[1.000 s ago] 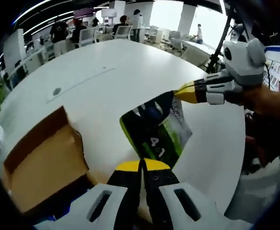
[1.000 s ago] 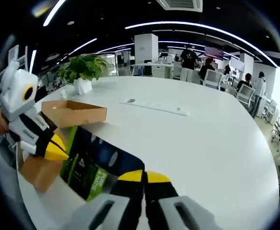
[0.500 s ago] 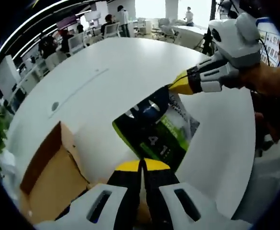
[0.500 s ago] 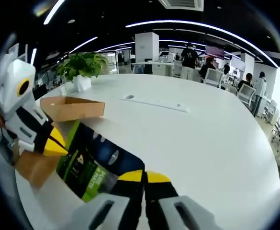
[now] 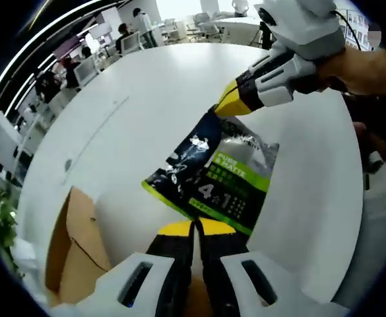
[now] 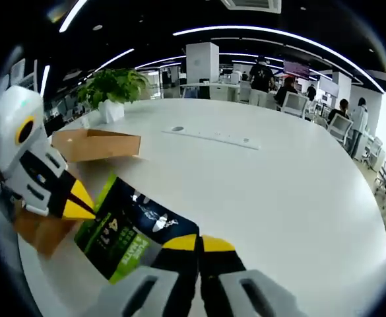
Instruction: Operate the shoe box by opening the lid, removing the specified soft item, and placing it in the target area until the item is outside and the box remains undamaged.
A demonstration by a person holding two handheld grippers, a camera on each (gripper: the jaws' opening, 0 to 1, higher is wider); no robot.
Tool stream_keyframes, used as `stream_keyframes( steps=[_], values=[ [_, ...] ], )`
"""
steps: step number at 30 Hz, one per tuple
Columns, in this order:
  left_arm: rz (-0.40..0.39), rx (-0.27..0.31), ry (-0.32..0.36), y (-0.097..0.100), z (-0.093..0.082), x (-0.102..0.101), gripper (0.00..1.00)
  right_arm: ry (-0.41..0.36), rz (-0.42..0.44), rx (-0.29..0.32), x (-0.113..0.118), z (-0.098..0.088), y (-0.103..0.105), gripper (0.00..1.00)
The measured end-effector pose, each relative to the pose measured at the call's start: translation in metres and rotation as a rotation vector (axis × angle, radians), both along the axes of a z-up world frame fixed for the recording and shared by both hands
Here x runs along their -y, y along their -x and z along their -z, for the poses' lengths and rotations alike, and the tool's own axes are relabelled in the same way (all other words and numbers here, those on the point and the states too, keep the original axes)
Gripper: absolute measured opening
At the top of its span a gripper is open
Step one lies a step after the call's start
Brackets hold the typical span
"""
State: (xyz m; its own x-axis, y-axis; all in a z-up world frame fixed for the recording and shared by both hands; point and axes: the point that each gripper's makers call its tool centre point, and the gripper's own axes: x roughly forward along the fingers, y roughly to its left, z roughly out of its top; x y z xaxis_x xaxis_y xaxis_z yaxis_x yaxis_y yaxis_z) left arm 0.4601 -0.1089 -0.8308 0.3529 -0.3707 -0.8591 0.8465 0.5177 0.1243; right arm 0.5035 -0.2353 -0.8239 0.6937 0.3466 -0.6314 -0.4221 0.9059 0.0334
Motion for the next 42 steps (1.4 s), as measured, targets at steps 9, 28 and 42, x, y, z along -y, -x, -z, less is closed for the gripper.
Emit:
stream_keyframes(
  steps=[9, 28, 42],
  values=[
    [0.124, 0.034, -0.088, 0.002, 0.015, 0.002, 0.01, 0.010, -0.016, -0.010, 0.003, 0.005, 0.000, 0.00],
    [0.114, 0.015, -0.072, -0.001, 0.008, 0.001, 0.03, -0.031, 0.075, -0.049, 0.009, 0.013, 0.002, 0.00],
    [0.028, 0.006, 0.075, 0.002, -0.031, 0.000, 0.10, -0.008, 0.099, -0.068, 0.007, 0.019, 0.002, 0.04]
  ],
)
